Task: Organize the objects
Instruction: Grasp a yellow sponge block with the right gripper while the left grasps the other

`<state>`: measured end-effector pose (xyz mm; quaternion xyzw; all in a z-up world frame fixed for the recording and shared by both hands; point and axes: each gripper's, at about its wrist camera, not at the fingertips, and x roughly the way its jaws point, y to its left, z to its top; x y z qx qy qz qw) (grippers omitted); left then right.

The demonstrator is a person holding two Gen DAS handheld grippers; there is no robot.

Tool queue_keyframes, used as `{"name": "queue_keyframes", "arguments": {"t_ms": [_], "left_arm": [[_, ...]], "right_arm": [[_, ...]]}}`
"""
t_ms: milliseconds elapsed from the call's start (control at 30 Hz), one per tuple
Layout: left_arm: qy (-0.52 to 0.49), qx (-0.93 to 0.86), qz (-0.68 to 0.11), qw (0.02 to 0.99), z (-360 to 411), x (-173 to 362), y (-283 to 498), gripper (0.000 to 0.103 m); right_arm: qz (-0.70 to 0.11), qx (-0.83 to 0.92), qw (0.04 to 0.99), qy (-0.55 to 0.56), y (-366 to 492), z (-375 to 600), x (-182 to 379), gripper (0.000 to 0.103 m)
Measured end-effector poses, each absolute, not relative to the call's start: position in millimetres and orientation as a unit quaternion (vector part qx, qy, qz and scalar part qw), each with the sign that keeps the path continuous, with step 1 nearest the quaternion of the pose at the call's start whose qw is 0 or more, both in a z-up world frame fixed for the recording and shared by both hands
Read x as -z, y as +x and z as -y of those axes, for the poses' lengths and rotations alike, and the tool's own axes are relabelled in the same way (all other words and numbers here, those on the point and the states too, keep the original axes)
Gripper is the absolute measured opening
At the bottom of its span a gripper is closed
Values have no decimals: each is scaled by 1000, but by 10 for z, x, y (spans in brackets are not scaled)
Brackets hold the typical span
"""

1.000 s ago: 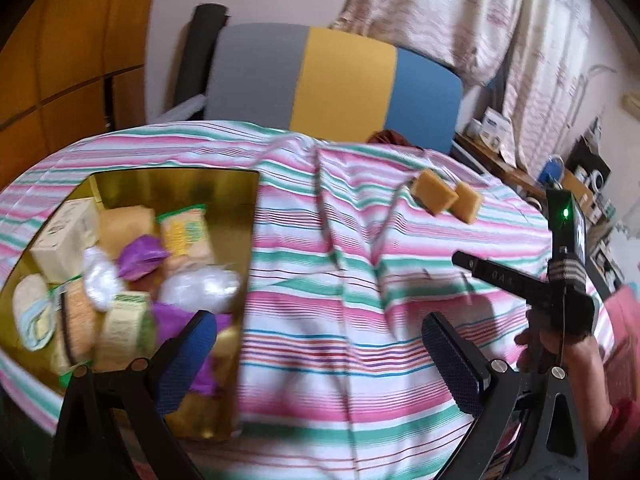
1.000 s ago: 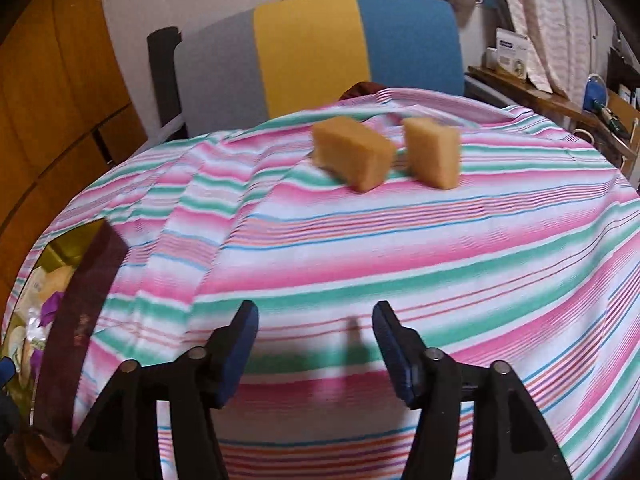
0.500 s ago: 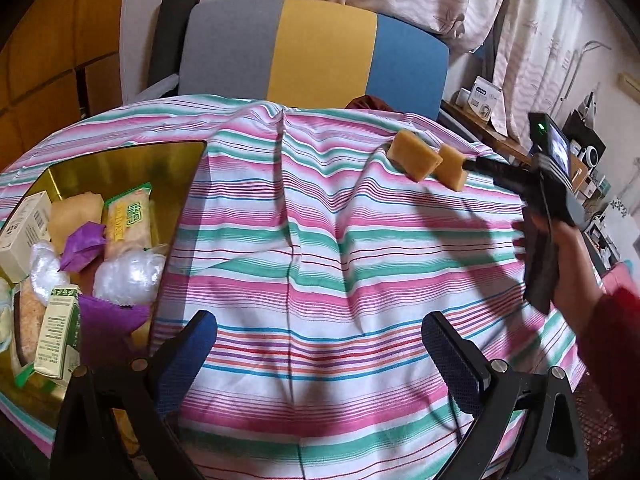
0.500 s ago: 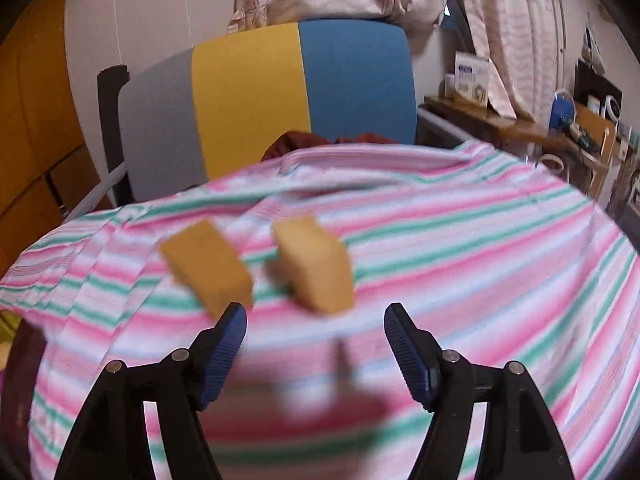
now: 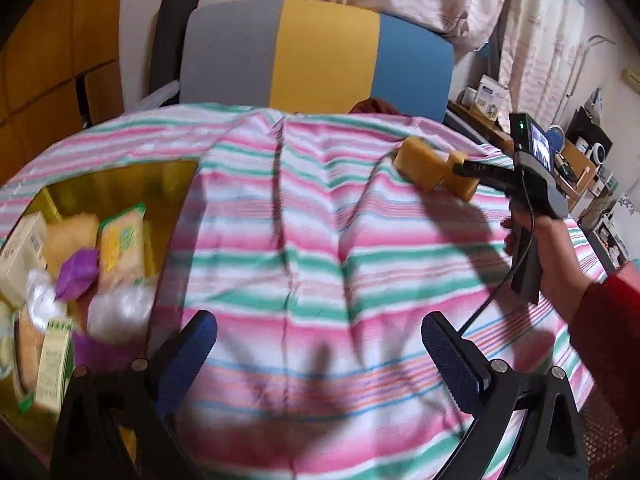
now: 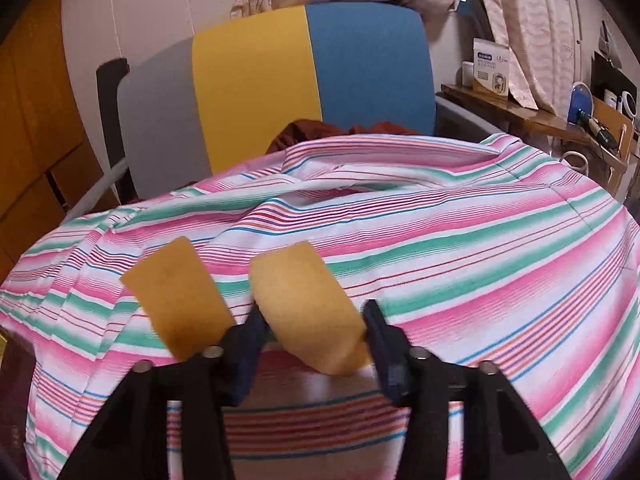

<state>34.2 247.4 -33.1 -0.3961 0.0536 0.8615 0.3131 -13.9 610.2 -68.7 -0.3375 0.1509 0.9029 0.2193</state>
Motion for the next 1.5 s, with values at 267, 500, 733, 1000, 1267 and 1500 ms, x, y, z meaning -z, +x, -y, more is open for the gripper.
{"name": "queue_keyframes", "arguments": {"t_ms": [267, 500, 733, 1000, 1267, 1500], "left_arm": [[-376, -864, -51, 329, -3101, 155, 81, 103], [-417, -847, -13, 329, -3931, 125, -367, 103], [-452, -845, -12, 287, -4855, 249, -806, 103], [-459, -838, -52, 290, -5310, 611, -984, 91], [-399, -856, -39, 328, -4851, 764, -778, 88], [-396, -844, -20, 361, -4756, 758, -732, 55]], "right_arm": [[-156, -910, 246, -295, 446, -5994, 561, 45], [-129, -913, 286, -261, 721, -5876, 617, 45], [-134, -903, 316, -259, 739, -5925, 668, 45], [-161, -894, 329, -258, 806, -6041, 730, 45], [-136, -900, 325, -256, 770, -5963, 704, 45], [-131, -900, 327, -258, 749, -5949, 707, 45]]}}
